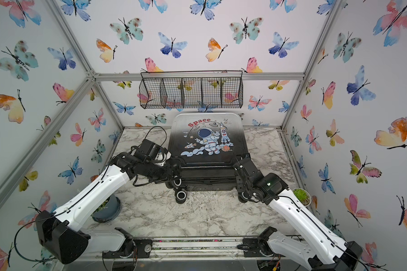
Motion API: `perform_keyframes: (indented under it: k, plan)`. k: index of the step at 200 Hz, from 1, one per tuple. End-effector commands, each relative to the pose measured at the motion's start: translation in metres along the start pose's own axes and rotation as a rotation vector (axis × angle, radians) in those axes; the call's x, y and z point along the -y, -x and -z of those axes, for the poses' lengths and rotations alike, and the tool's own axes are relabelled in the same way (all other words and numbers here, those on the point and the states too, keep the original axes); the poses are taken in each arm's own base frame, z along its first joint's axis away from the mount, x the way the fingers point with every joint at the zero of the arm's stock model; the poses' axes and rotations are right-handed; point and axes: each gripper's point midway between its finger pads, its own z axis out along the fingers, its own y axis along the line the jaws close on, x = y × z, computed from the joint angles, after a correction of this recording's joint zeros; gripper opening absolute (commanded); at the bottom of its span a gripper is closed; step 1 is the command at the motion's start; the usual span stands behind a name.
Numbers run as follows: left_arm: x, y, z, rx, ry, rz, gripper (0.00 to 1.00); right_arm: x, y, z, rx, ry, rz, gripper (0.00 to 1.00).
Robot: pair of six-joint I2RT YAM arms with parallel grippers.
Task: Close the suitcase zippers
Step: Adjust the suitcase at the center of the board.
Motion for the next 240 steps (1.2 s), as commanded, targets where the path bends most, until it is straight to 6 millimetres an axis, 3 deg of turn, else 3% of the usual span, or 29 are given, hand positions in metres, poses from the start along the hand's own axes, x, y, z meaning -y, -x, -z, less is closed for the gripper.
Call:
perform_keyframes:
  k: [1,18,38,46,65,96,116,136,158,198,220,240]
  plan:
    - [0.005,-0.023,0.009,-0.044,-0.017,-0.146,0.57,0.054,0.055,0.014,0.215,-0.259,0.033,0.08]
    - [0.008,-0.019,0.015,-0.006,-0.020,-0.195,0.67,0.068,0.058,0.008,0.212,-0.292,0.050,0.08]
    - [0.010,-0.012,0.030,0.061,-0.001,-0.260,0.87,0.082,0.062,0.003,0.217,-0.318,0.040,0.08]
    - [0.010,-0.009,0.037,0.093,0.010,-0.282,1.00,0.086,0.063,0.001,0.223,-0.318,0.033,0.08]
    - [0.005,-0.002,0.050,0.174,0.054,-0.316,0.98,0.084,0.068,0.000,0.239,-0.295,0.043,0.08]
    - [-0.042,0.020,0.066,0.291,0.212,-0.356,0.99,0.089,0.072,-0.006,0.237,-0.271,0.046,0.07]
    - [-0.058,0.024,0.053,0.330,0.112,-0.411,0.93,0.091,0.076,-0.011,0.244,-0.234,0.051,0.06]
    - [-0.043,0.023,0.040,0.424,-0.081,-0.563,0.90,0.096,0.080,-0.011,0.238,-0.229,0.066,0.05]
    - [-0.040,0.016,0.013,0.471,-0.190,-0.716,0.86,0.100,0.088,-0.012,0.257,-0.230,0.095,0.05]
    - [-0.053,0.018,-0.026,0.454,-0.219,-0.849,0.79,0.114,0.094,-0.015,0.241,-0.245,0.113,0.06]
    - [-0.046,0.029,-0.032,0.508,-0.270,-0.895,0.77,0.118,0.096,-0.019,0.234,-0.257,0.132,0.05]
    - [-0.047,0.030,-0.052,0.461,-0.332,-0.900,0.75,0.121,0.100,-0.021,0.234,-0.266,0.134,0.05]
